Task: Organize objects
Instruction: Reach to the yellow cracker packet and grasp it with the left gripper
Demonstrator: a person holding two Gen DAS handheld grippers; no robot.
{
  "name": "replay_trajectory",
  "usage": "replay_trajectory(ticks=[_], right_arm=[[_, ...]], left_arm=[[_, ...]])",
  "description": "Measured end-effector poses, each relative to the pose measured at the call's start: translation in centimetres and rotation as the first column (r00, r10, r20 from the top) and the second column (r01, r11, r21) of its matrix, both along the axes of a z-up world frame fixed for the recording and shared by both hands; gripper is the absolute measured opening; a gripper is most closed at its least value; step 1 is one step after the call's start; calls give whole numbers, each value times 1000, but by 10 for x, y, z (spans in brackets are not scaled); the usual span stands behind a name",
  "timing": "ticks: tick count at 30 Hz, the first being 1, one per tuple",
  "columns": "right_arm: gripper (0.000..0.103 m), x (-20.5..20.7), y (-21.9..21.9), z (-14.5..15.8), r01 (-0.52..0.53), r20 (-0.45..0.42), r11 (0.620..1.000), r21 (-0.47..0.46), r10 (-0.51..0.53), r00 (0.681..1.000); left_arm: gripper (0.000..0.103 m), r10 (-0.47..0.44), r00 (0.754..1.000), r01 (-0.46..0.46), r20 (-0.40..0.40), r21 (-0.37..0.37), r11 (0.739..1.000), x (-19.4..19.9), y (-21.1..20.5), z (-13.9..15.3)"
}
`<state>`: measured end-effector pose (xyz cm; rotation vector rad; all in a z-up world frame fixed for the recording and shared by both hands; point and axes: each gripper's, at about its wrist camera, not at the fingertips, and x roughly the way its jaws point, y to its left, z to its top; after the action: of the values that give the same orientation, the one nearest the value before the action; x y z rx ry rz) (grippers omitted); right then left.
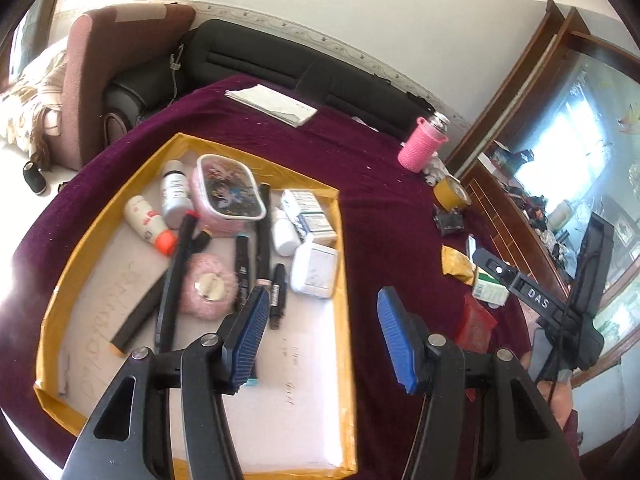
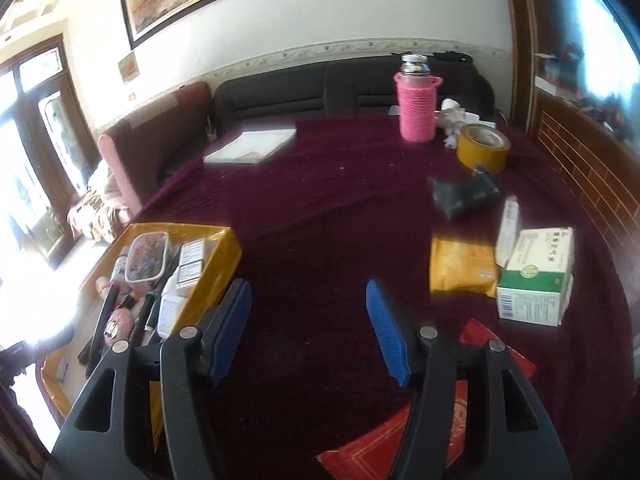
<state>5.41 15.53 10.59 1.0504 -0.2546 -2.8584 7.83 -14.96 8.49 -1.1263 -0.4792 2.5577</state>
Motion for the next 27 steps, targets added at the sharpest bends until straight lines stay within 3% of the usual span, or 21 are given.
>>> replay_trajectory(ticks=[4, 12, 16, 25, 27], right_arm=[[59, 3, 45, -11, 81, 16, 994, -70, -80, 997], [59, 15, 102, -16, 159, 26, 985, -72, -157, 987], [59, 8, 129, -14, 187, 74, 977, -100, -180, 981], [59, -53, 158, 5, 214, 193, 975, -65, -198, 961], [63, -78, 154, -3, 187, 267, 980, -60, -165, 949]], left_arm=[[50, -83, 997, 82, -5, -64, 995, 4, 43, 4], [50, -197, 976, 204, 96, -66, 977, 5, 106, -15], [50, -247, 962, 258, 121, -92, 962, 12, 130, -26], [50, -289, 942, 295, 171, -13, 955, 14, 134, -45], [50, -289, 940, 292, 179, 10, 956, 12, 129, -47]])
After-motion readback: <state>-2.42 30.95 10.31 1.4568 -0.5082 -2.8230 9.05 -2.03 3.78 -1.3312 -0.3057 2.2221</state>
